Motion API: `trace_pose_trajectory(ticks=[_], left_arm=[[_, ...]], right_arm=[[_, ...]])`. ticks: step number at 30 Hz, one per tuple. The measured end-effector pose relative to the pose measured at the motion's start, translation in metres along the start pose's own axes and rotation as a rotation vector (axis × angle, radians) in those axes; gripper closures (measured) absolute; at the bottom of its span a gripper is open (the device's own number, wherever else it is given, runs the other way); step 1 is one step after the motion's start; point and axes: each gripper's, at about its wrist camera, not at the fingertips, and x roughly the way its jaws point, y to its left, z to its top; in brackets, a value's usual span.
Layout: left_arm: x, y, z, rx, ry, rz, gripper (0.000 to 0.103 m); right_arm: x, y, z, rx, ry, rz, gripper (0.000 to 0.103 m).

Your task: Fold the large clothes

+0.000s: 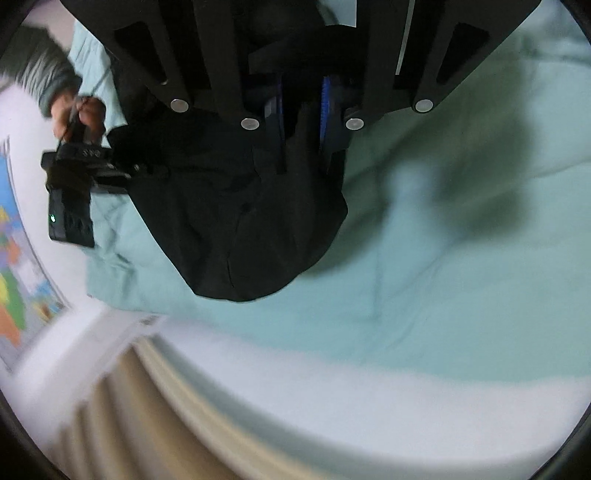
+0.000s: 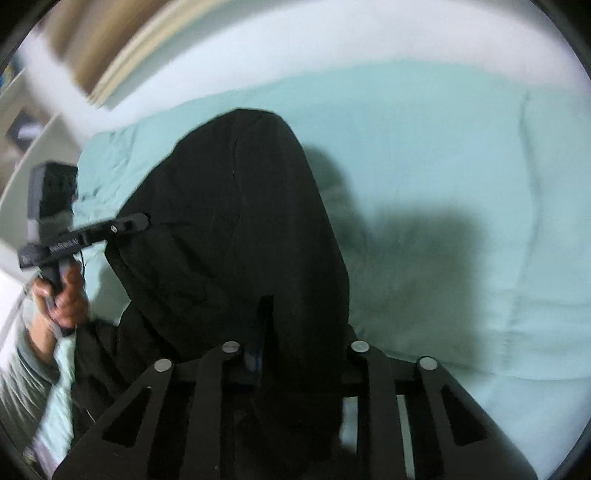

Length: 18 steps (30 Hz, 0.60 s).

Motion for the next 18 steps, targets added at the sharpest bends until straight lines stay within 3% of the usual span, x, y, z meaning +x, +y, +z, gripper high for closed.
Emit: trace_pose_trajectory(ticks=[4,10,13,18], left_arm=[[-0.069,-0.054,-0.022,0.114,-0.097,0.02,0.09],[-0.164,-0.121,-0.1,0.197,-0.153,0.092,0.091],[-0.185,-0.137,-0.164,0.172,-0.074,0.124,0.089],[-0.172,-0.128,-0.258,0.002,0.122,0.192,0.087]], right_arm=[[-0.07,0.052,-0.026,-0.171,-0.123,-0.105,0.08],[-0.145,0.124,-0.1,-0.347,-0.244,-0.255,0.081],[-0.171,0.121,-0.136,-0.333,-0.21,-0.281,0.081],[-0.163,0.096,-0.202,-0.19,0.006,-0.248,0.08]])
